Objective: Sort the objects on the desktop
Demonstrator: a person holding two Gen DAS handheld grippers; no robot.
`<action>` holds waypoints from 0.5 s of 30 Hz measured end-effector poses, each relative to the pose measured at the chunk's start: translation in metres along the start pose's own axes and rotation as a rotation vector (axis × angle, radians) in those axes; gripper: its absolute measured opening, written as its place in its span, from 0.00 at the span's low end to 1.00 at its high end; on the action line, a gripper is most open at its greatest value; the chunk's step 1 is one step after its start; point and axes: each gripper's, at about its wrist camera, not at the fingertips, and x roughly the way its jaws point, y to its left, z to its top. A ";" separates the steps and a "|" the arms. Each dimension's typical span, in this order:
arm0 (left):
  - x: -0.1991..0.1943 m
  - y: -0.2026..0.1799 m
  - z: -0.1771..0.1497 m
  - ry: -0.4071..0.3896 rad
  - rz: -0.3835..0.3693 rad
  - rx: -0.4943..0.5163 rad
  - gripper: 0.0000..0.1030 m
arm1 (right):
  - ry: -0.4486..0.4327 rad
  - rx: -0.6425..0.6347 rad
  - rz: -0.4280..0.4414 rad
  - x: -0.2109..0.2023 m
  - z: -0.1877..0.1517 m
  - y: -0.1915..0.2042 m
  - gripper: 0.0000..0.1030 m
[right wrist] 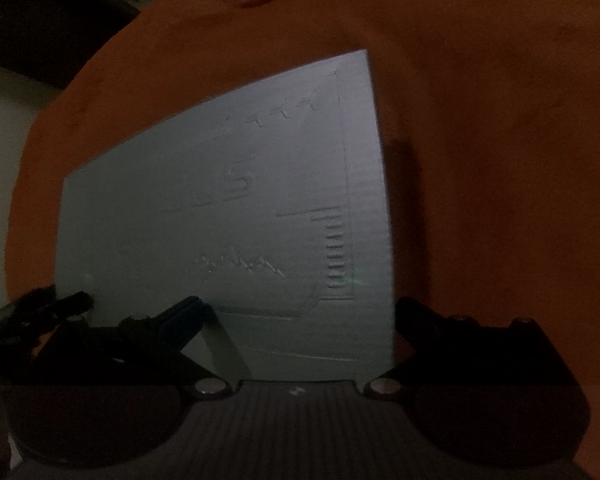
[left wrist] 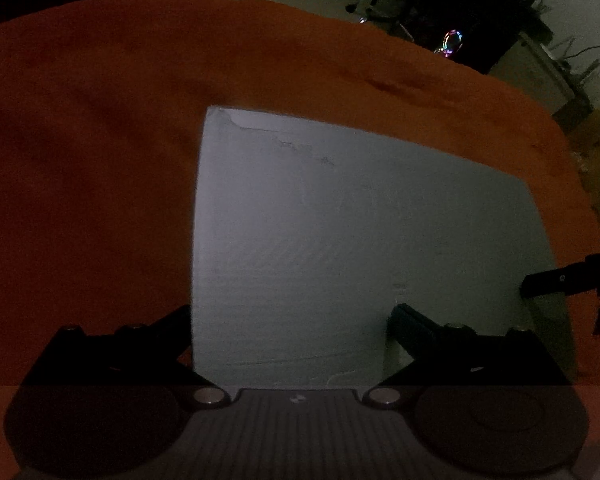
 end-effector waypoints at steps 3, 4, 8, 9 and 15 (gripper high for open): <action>-0.010 -0.002 0.000 -0.003 -0.008 -0.003 0.99 | -0.004 -0.003 -0.002 -0.012 -0.005 0.002 1.00; -0.015 -0.003 -0.001 -0.003 -0.011 -0.002 0.99 | -0.004 -0.006 -0.004 -0.016 -0.006 0.004 1.00; -0.031 -0.009 -0.002 -0.009 -0.019 -0.009 1.00 | -0.011 -0.017 -0.015 -0.034 -0.016 0.009 1.00; -0.035 -0.011 -0.002 -0.007 -0.022 -0.013 1.00 | -0.014 -0.020 -0.019 -0.039 -0.019 0.010 1.00; -0.069 -0.027 -0.008 0.010 -0.017 -0.024 1.00 | -0.052 -0.030 -0.044 -0.074 -0.044 0.020 1.00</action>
